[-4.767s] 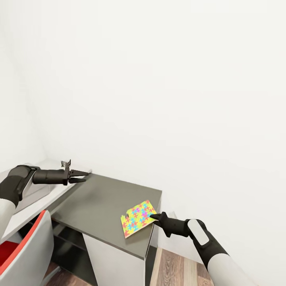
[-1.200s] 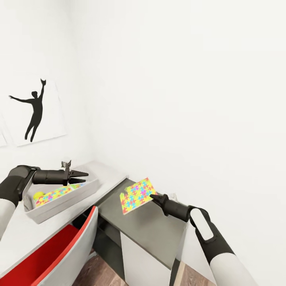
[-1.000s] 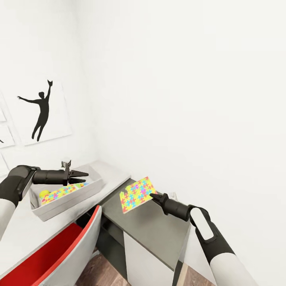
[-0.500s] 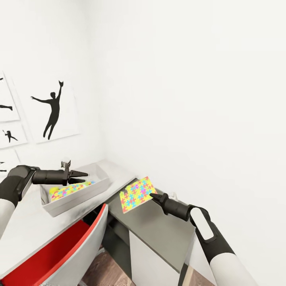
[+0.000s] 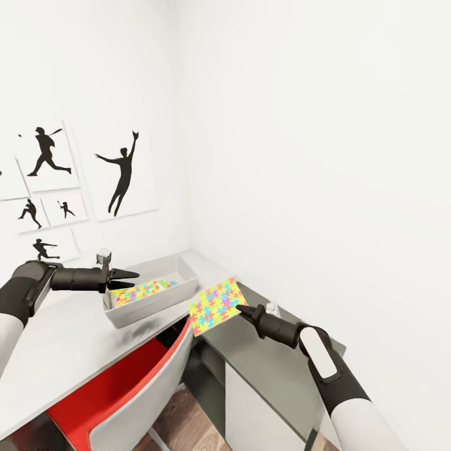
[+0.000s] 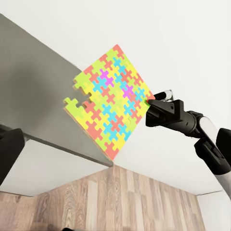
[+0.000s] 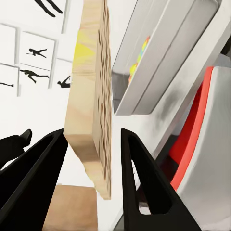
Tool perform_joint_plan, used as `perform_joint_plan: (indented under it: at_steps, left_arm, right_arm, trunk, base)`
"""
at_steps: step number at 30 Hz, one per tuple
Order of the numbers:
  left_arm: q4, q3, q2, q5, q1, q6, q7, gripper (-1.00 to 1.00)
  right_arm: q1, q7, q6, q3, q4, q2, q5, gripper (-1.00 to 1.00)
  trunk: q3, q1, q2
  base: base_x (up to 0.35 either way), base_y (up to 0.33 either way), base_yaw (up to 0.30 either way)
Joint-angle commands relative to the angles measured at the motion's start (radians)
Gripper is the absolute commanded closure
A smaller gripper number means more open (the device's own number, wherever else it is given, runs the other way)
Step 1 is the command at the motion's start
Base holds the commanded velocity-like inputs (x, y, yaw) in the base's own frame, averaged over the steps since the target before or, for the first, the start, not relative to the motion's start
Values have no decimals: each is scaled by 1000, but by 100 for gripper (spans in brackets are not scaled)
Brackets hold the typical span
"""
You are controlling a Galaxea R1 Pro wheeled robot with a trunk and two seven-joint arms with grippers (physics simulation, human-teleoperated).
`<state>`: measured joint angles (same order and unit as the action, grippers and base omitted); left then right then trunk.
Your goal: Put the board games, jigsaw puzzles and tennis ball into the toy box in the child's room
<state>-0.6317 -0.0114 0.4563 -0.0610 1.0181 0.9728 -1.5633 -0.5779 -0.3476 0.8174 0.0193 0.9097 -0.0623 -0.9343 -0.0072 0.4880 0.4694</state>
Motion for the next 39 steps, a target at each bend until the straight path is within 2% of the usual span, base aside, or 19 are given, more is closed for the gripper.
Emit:
perform_joint_plan:
  at_steps: [1,5,21,32,39]
  left_arm:
    - [0,-1,1,-7,0,10,-8,-100]
    - [0,-1,2,-7,0,10,-8,-100]
    - [11,-1,7,-6,-5,9,-8,-100]
    - [12,-1,7,-5,-7,9,-8,-100]
    - [12,-1,7,-5,-7,8,-8,-100]
  right_arm:
    - [0,-4,5,2,2,-1,0,100]
    - [0,-4,5,3,22,0,0,100]
    - [0,-5,5,2,30,0,0,100]
    - [0,-5,5,1,34,-1,0,100]
    - [0,-5,5,1,34,-1,0,100]
  trunk:
    - [2,-4,-6]
    - [15,-19,-34]
    - [15,-19,-34]
    - [15,-19,-34]
    - [15,-19,-34]
  base:
    - [0,0,147]
    - [0,0,44]
    - [0,5,2]
    - [14,220,0]
    - [211,157,0]
